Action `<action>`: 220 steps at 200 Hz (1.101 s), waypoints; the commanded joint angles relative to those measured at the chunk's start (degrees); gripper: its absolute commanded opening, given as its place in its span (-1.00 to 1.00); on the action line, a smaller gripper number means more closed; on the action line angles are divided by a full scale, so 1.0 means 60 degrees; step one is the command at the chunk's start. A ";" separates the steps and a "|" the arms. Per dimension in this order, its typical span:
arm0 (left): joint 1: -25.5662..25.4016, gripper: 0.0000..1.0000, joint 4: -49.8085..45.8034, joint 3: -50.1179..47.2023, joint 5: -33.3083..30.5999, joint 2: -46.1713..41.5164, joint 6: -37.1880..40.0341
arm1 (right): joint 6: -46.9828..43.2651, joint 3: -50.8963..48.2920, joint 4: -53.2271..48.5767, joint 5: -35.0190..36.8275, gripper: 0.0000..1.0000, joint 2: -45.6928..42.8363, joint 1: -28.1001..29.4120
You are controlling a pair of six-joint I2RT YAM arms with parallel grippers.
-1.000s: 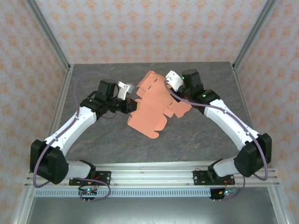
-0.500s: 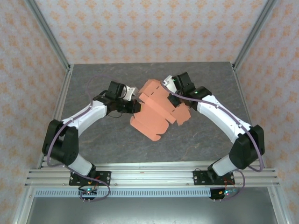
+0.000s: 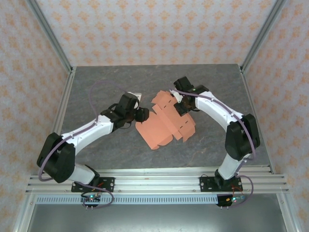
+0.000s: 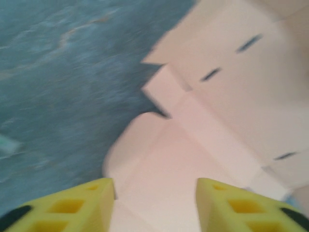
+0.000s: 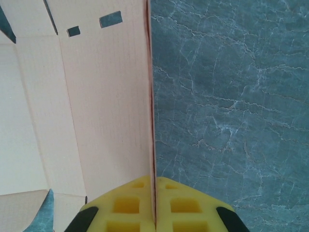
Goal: Fold the paper box
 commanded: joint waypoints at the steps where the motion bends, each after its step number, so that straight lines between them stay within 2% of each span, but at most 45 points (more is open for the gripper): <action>1: -0.0031 -0.25 0.2209 -0.0453 0.1584 0.1012 -0.1520 | 0.0196 0.0427 -0.0298 0.0205 -1.00 0.0227 -0.0083; 21: -0.0367 -0.41 0.3308 -0.0168 0.2198 0.2150 -0.2356 | 0.0185 0.0501 -0.0296 0.0254 -1.00 0.0276 -0.0097; 44: -0.0686 -0.61 0.3185 0.0857 0.2488 0.3309 -0.2427 | 0.0167 0.0579 -0.0316 0.0267 -1.00 0.0294 -0.0112; 89: -0.0929 -0.70 0.3377 0.1631 0.2528 0.4731 -0.2626 | 0.0148 0.0582 -0.0302 0.0300 -1.00 0.0296 -0.0099; 128: -0.0937 -0.80 0.3277 0.1635 0.2216 0.5189 -0.2662 | 0.0245 0.0708 -0.0255 0.0266 -1.00 0.0347 -0.0044; 186: -0.1155 -0.90 0.4497 0.0997 0.1844 0.5835 -0.3466 | 0.1035 0.0757 -0.0083 0.1279 -1.00 0.0484 0.0687; 220: -0.1252 -0.93 0.4998 0.0769 0.1492 0.5916 -0.3819 | 0.1512 0.0466 0.0292 0.1383 -1.00 0.0371 0.1191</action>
